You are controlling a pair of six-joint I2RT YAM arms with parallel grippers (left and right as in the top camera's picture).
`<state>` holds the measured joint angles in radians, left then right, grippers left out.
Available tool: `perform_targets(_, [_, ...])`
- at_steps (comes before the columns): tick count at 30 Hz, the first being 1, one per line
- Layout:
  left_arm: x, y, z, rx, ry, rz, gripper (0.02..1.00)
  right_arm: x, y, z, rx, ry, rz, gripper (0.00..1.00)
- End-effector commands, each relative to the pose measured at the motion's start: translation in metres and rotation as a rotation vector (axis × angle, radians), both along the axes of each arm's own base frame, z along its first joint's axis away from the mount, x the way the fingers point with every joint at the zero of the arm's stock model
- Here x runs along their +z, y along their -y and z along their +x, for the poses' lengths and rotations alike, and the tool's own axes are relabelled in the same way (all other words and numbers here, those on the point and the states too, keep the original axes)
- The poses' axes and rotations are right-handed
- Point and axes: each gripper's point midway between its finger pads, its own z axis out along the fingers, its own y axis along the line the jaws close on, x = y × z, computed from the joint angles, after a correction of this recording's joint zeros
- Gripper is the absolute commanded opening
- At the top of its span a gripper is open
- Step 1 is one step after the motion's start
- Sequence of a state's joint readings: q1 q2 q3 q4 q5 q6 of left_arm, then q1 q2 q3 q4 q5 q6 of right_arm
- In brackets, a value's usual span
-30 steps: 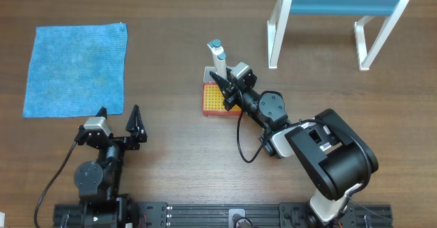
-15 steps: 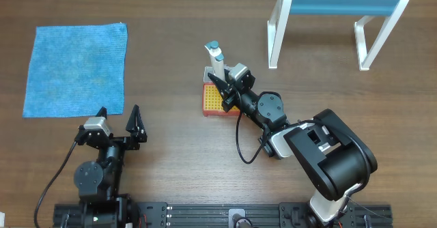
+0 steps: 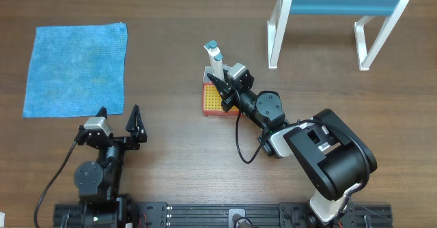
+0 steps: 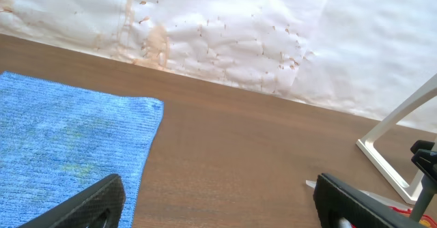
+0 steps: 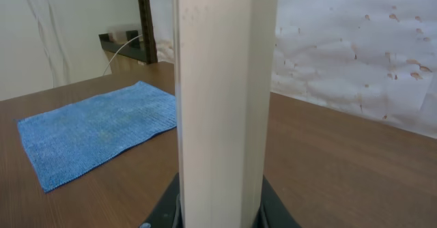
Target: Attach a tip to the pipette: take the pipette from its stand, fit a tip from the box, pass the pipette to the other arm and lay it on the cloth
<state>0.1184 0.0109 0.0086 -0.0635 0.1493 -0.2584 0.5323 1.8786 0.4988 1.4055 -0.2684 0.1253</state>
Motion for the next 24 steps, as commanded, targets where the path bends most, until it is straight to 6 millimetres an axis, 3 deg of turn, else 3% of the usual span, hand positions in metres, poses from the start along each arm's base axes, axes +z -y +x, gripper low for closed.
perform_targets(1, [-0.001, -0.001, 0.0, 0.008, -0.001, 0.013, 0.893, -0.004, -0.005, -0.001, 0.018, -0.003, -0.014, 0.082])
perform_targets(24, [-0.001, -0.001, 0.0, 0.008, 0.0, 0.014, 0.893, -0.064, 0.004, -0.015, 0.019, -0.113, -0.079, 0.082])
